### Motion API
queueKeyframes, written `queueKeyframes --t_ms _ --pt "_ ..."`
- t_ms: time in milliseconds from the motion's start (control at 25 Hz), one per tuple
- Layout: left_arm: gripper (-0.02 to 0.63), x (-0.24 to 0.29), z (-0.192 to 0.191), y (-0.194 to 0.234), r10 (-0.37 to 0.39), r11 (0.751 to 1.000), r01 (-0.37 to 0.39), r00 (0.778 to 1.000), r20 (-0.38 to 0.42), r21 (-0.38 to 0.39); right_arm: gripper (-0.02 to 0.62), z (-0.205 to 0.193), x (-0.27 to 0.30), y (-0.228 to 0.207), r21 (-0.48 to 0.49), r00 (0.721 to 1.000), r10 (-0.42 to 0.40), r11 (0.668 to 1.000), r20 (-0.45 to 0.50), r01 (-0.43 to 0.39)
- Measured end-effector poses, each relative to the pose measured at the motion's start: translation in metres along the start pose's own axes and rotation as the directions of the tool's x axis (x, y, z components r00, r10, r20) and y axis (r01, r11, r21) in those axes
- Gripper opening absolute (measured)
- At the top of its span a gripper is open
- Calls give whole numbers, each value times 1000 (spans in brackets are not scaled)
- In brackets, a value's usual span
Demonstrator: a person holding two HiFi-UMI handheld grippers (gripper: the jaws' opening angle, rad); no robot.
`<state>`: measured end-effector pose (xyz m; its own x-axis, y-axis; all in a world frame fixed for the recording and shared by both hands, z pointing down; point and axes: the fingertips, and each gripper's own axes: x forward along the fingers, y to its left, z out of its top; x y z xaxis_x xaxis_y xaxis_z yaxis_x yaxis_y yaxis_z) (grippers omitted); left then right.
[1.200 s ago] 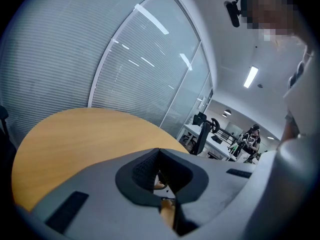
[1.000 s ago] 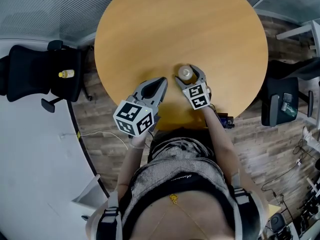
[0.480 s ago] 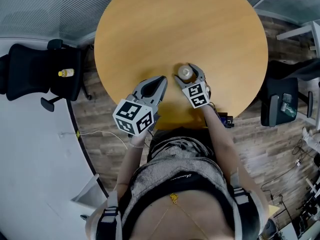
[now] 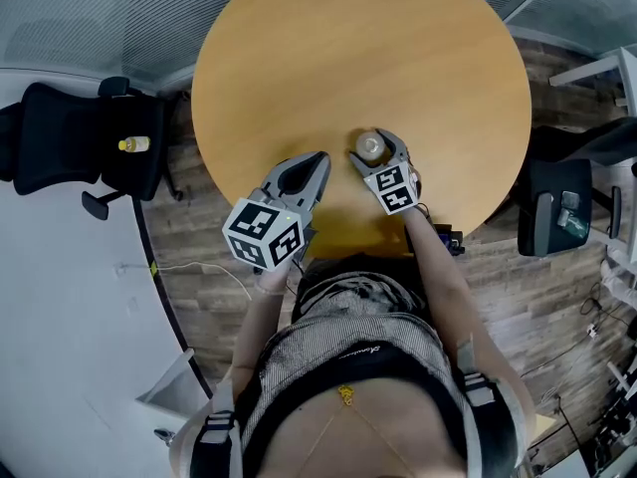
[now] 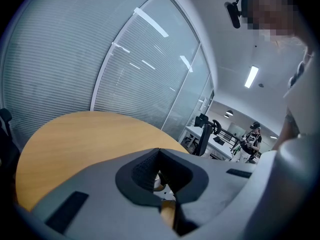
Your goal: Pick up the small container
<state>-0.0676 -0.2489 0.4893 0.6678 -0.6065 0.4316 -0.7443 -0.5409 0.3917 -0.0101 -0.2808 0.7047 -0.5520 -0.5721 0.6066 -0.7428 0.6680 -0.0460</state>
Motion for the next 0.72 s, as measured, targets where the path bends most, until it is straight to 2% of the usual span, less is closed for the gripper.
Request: queueKeyframes --t_ms 120,480,720 --pt "5 -3 1 0 4 1000 -4 1000 6 0 337 -1 -3 2 13 1000 9 1000 -5 -9" --pt "5 -7 2 -6 -3 1000 2 1000 21 8 337 11 -23 12 -51 998 64 997 20 -63" --pt "5 -10 1 -15 -14 1000 14 999 31 11 337 22 -42 10 -34 997 66 997 49 -64"
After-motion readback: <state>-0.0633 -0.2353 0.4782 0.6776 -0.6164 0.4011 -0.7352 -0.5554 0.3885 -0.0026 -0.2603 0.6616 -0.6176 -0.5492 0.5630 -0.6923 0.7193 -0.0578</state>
